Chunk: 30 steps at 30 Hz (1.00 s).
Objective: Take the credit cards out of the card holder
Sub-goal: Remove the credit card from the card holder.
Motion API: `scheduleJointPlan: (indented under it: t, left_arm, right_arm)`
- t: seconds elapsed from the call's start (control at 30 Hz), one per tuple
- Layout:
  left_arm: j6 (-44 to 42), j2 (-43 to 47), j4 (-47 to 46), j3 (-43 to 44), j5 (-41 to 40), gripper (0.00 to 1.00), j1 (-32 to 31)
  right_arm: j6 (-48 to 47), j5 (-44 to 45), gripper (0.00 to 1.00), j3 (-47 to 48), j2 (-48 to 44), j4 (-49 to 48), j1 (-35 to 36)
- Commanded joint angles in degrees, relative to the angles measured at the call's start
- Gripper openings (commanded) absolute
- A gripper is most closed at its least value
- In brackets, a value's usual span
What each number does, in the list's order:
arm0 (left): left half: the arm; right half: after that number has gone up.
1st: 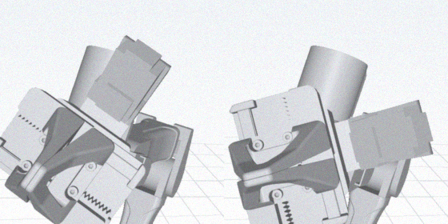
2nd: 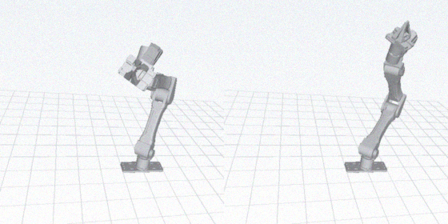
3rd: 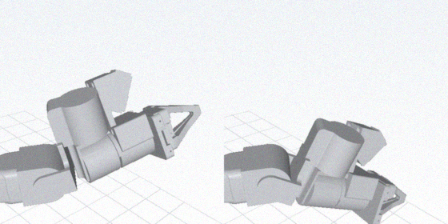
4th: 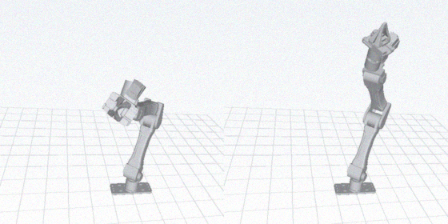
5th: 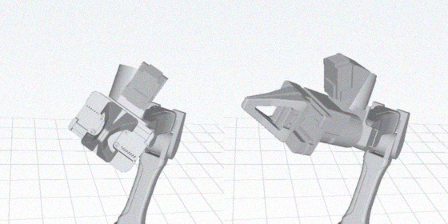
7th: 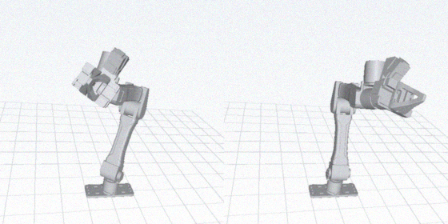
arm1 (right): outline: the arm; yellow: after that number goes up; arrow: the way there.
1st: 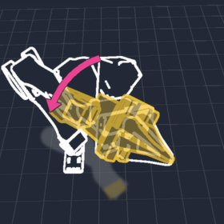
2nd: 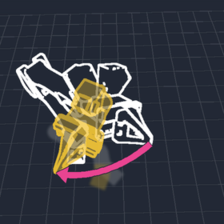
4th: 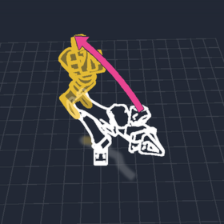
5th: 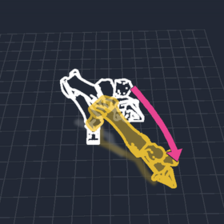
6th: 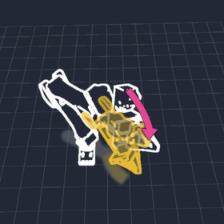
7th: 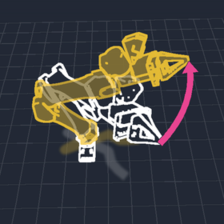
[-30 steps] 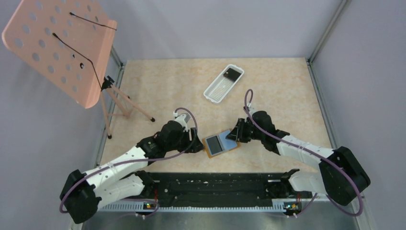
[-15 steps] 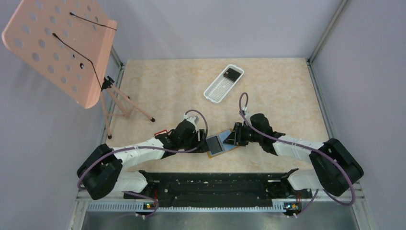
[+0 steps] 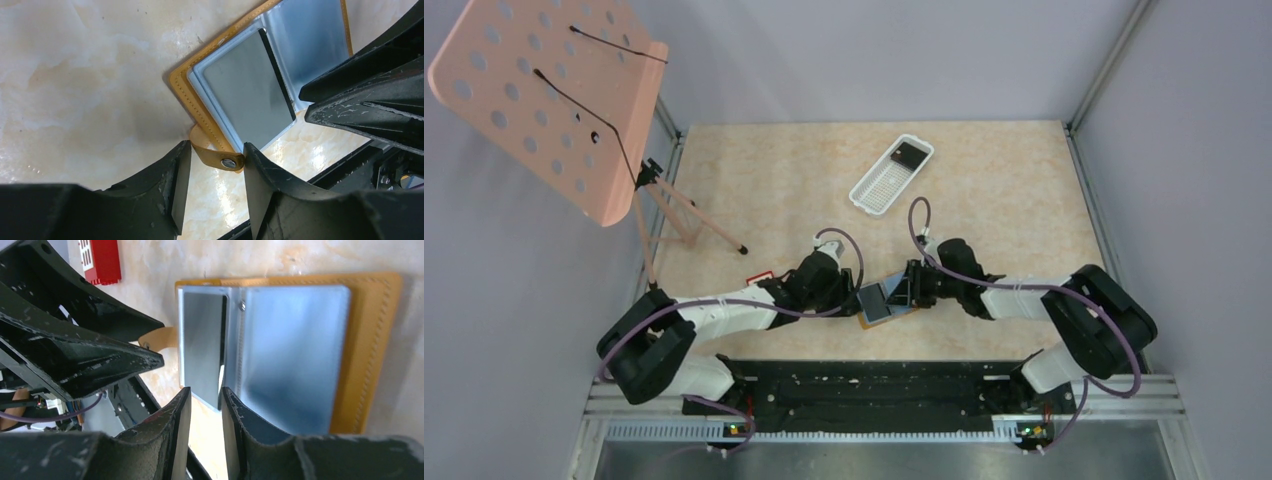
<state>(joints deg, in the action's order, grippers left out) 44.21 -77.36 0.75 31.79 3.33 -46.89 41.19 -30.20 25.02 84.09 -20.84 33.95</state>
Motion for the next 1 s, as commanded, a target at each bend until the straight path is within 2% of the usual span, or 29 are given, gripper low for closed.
scheduleJointPlan:
  t: [0.0, 0.2, 0.33, 0.5, 0.67, 0.97]
  left_arm:
    - [-0.5, -1.5, -3.9, 0.3, -0.7, 0.46, -0.2]
    - [-0.8, -2.7, -3.2, 0.7, -0.8, 0.33, -0.3]
    - [-1.1, -2.6, -2.2, 0.8, -1.5, 0.16, -0.4]
    - [-1.3, -2.4, -1.4, 0.8, -1.6, 0.03, -0.4]
    - [-1.6, -1.8, -1.0, 0.8, -0.8, 0.00, -0.4]
    - [-2.1, -0.1, -1.0, 0.3, 0.0, 0.00, -0.5]
  right_arm:
    - [0.1, -0.7, 0.28, 3.1, 2.0, -4.7, 1.4]
    - [-0.7, 1.8, 0.26, 3.8, 3.6, -4.1, 1.7]
    - [-0.7, 2.5, 0.26, 3.3, 3.7, -3.7, 1.8]
    - [-0.7, 4.1, 0.26, 3.6, 0.4, -1.1, 1.8]
    - [-2.0, 6.5, 0.26, 4.1, -1.5, 2.0, 1.8]
    - [-0.4, 3.7, 0.26, 3.2, 2.9, -2.6, 2.2]
